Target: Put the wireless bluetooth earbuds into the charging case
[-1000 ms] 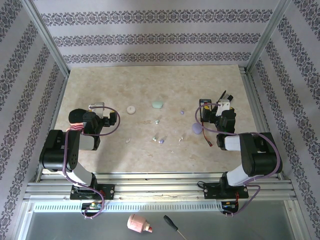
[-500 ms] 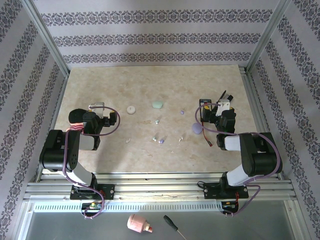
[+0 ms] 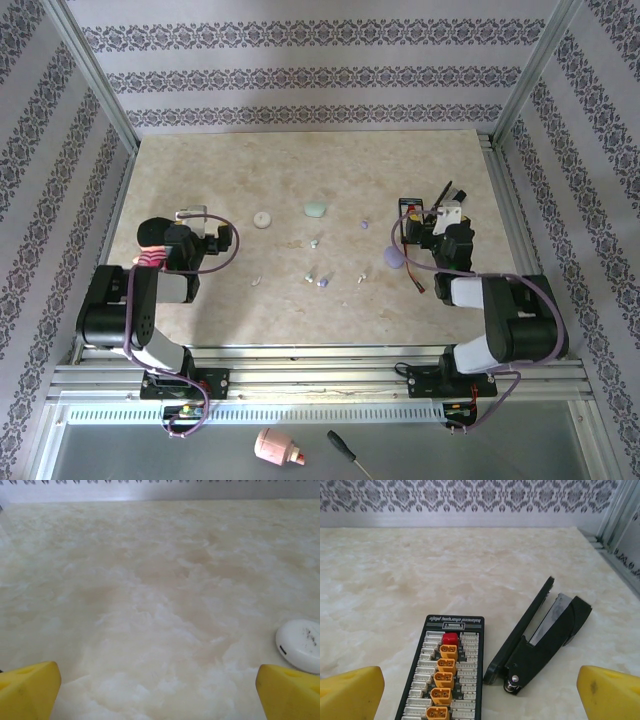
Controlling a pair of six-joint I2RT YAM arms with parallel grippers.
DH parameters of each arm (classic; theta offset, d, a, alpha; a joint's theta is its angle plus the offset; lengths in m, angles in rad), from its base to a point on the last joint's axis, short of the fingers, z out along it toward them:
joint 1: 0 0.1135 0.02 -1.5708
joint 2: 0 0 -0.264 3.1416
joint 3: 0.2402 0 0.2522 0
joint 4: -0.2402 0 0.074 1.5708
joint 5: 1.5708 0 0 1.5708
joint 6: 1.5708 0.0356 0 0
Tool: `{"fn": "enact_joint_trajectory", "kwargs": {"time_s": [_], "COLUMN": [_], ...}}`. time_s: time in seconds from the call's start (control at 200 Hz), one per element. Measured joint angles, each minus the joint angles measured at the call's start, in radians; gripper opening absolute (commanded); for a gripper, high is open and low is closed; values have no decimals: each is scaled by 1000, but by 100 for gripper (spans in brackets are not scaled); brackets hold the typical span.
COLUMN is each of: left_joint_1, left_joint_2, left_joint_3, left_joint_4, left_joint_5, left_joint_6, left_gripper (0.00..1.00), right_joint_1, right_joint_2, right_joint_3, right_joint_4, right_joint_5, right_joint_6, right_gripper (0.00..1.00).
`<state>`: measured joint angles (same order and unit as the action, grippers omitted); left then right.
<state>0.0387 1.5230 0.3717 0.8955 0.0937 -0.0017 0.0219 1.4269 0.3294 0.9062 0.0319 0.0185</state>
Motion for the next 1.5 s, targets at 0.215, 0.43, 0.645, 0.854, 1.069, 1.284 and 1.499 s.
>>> {"fn": "enact_joint_trajectory", "kwargs": {"time_s": [0.215, 0.43, 0.645, 0.854, 1.069, 1.284, 1.499], "left_joint_1": [-59, -170, -275, -275, -275, -275, -275], "left_joint_2": [-257, -448, -431, -389, -383, -368, -321], "left_joint_3": [-5, 50, 154, 172, 174, 174, 175], "left_joint_4": [-135, -330, -458, -500, -542, -564, -568], "left_joint_5": [-54, -72, -43, -19, -8, 1, 20], "left_joint_6": [1, -19, -89, -193, -247, -255, -261], "left_gripper": [100, 100, 99, 99, 99, 99, 100], "right_joint_1": [61, 151, 319, 389, 395, 407, 418], "right_joint_2": [-225, -303, -245, 8, 335, 539, 685], "right_joint_3": [8, 142, 272, 473, 735, 971, 1166], "right_joint_4": [-131, -333, -525, -643, -765, -906, -1044], "right_joint_5": [-13, -105, -215, -323, -368, -371, -369], "right_joint_6": [-24, -26, -26, -50, -79, -130, -164], "right_gripper": [98, 98, 98, 98, 98, 95, 93]}}
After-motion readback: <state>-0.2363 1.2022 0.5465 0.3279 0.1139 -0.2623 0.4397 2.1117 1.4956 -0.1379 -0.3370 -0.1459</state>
